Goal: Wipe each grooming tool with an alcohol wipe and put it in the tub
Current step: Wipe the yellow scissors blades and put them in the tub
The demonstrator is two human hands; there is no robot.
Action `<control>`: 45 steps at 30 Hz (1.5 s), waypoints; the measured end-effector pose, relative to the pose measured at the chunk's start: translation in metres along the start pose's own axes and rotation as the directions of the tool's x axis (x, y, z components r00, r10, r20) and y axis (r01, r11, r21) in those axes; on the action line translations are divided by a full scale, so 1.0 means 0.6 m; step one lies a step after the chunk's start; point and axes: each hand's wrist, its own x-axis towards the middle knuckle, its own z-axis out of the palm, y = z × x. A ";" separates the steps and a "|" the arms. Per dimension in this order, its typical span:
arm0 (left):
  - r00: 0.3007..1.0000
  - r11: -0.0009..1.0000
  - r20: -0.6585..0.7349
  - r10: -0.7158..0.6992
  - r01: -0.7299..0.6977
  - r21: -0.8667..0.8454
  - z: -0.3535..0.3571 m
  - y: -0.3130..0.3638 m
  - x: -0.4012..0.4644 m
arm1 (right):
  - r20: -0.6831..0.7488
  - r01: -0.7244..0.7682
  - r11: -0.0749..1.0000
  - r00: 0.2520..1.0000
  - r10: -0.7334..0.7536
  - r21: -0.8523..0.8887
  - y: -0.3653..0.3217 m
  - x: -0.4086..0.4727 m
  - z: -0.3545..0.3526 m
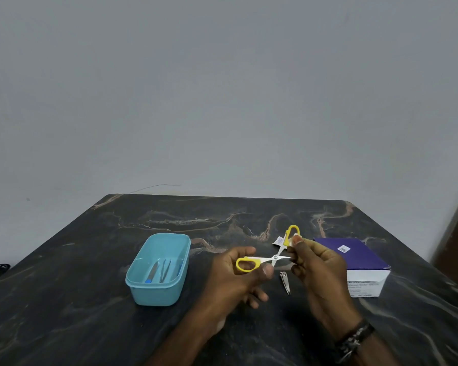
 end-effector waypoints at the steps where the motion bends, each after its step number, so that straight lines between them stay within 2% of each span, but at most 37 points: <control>1: 1.000 1.000 0.016 -0.011 0.011 -0.014 0.000 -0.001 0.000 | -0.012 -0.012 1.000 1.000 0.012 0.020 0.001 0.002 -0.001; 5: 0.999 0.995 0.015 -0.029 0.030 -0.094 -0.004 0.000 -0.002 | 0.000 -0.059 0.996 0.998 0.059 0.064 0.003 0.005 -0.001; 10: 0.998 0.953 -0.039 -0.049 0.035 -0.300 -0.010 0.006 0.004 | 0.067 -0.054 0.998 0.996 0.051 0.041 0.005 -0.006 0.009; 14: 0.993 0.935 -0.081 -0.084 0.050 -0.352 -0.009 0.003 0.008 | 0.089 -0.030 0.999 0.996 0.028 0.017 0.010 -0.014 0.018; 19: 0.995 0.963 -0.072 -0.075 0.053 -0.265 -0.001 -0.004 0.003 | 0.102 0.007 0.999 0.995 -0.003 -0.038 0.017 -0.015 0.018; 28: 0.987 0.982 -0.163 -0.006 -0.025 -0.189 -0.001 -0.010 0.005 | 0.139 0.006 0.990 0.990 0.013 -0.138 0.023 -0.014 0.017; 37: 0.986 0.995 -0.130 0.101 -0.098 0.030 -0.002 -0.007 0.003 | 0.086 0.078 0.992 0.994 -0.070 -0.096 0.006 -0.008 0.008; 40: 0.982 0.992 -0.145 0.123 -0.119 0.030 -0.005 -0.006 0.003 | 0.097 0.096 0.981 0.992 -0.081 -0.167 0.007 -0.008 0.006; 45: 0.956 0.985 -0.250 0.150 -0.168 -0.050 -0.010 0.003 0.005 | 0.117 0.054 0.978 0.993 -0.030 -0.200 0.010 -0.004 0.002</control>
